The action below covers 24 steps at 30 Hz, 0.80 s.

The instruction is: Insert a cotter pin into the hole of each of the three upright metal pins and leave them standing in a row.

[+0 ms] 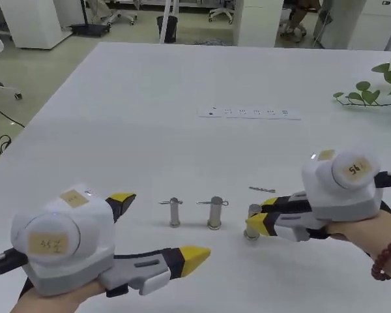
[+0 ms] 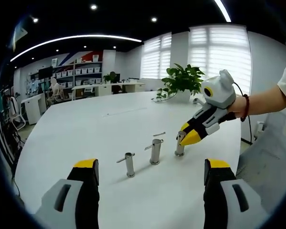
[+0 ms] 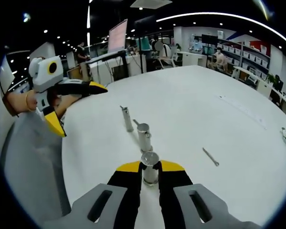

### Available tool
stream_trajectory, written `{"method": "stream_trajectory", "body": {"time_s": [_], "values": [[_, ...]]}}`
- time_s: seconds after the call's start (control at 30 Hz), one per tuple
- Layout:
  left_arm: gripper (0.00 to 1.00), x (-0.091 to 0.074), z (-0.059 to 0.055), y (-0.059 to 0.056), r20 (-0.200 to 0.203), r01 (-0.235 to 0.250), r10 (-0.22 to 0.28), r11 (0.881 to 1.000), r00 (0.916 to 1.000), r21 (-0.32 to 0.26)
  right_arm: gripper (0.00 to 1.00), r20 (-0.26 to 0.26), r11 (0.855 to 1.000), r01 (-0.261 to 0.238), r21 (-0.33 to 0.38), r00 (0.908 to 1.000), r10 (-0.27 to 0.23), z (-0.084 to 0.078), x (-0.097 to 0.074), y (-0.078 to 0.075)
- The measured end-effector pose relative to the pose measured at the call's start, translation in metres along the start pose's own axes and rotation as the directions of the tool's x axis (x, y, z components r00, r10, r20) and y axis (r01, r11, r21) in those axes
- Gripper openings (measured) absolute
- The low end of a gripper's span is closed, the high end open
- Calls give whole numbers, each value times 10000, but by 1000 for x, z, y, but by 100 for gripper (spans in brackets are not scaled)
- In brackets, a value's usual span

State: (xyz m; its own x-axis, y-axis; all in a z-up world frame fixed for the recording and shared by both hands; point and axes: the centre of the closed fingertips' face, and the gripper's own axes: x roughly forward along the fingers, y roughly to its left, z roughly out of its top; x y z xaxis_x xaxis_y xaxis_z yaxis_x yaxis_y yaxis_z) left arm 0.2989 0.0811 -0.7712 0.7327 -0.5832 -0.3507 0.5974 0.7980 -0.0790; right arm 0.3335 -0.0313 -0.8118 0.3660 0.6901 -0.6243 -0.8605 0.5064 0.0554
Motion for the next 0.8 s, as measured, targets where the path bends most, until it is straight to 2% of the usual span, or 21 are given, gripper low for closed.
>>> {"method": "stream_trajectory", "body": {"time_s": [0.27, 0.5, 0.8], "values": [[91, -1, 1, 1, 30, -42, 42, 10000, 10000, 5, 13, 183, 9996, -249, -98, 9995, 250, 2, 8, 17], [91, -1, 0, 1, -11, -54, 54, 10000, 10000, 37, 13, 289, 9973, -539, -502, 9980, 554, 3, 18, 34], [91, -2, 0, -1, -35, 36, -35, 9999, 10000, 162, 13, 305, 9958, -508, -758, 9981, 533, 2, 26, 43]]}}
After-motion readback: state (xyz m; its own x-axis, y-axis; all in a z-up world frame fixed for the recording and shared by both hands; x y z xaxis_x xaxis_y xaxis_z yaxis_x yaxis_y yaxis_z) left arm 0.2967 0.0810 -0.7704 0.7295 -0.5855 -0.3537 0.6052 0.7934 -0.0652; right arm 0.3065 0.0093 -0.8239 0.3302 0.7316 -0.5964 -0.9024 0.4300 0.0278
